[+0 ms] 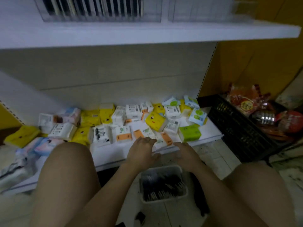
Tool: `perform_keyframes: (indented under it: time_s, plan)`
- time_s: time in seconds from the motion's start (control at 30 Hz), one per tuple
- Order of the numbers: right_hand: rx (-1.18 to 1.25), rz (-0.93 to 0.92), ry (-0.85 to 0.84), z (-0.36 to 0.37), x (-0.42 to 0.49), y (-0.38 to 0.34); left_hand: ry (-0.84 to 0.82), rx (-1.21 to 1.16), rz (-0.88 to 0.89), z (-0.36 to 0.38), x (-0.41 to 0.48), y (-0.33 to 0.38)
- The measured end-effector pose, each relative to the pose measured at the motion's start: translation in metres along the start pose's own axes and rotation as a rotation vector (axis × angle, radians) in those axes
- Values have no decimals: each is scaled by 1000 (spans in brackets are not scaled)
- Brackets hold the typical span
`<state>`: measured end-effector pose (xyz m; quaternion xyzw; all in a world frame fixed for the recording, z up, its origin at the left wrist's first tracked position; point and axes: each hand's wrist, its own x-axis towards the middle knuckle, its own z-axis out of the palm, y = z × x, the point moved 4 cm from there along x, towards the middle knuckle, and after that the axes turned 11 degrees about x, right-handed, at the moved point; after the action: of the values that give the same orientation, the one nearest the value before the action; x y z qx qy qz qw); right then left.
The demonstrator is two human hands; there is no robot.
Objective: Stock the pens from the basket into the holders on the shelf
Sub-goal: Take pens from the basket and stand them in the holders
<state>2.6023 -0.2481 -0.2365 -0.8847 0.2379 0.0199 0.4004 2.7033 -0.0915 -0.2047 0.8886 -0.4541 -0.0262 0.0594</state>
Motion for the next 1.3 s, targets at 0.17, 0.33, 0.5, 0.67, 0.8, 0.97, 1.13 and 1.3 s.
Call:
perform_keyframes:
  time_s: [0.17, 0.33, 0.5, 0.67, 0.8, 0.97, 1.13, 1.3]
  plan:
    - [17, 87, -106, 42, 5, 30, -156, -120, -60, 53, -11, 1]
    - [-99, 147, -272, 70, 0, 56, -374, -167, -107, 100, -17, 0]
    - [-135, 224, -338, 82, 3, 87, -553, -195, -134, 141, -11, 8]
    - [-285, 284, -477, 91, 14, 128, -672, -368, -163, 203, -12, 41]
    - [-331, 338, -529, 106, 34, 154, -795, -436, -200, 247, -7, 66]
    - [-338, 413, -674, 138, 42, 191, -759, -504, -292, 268, 11, 63]
    - [-293, 443, -695, 153, 54, 210, -782, -526, -351, 286, 16, 50]
    - [-256, 390, -594, 158, 67, 218, -789, -624, -430, 315, 13, 49]
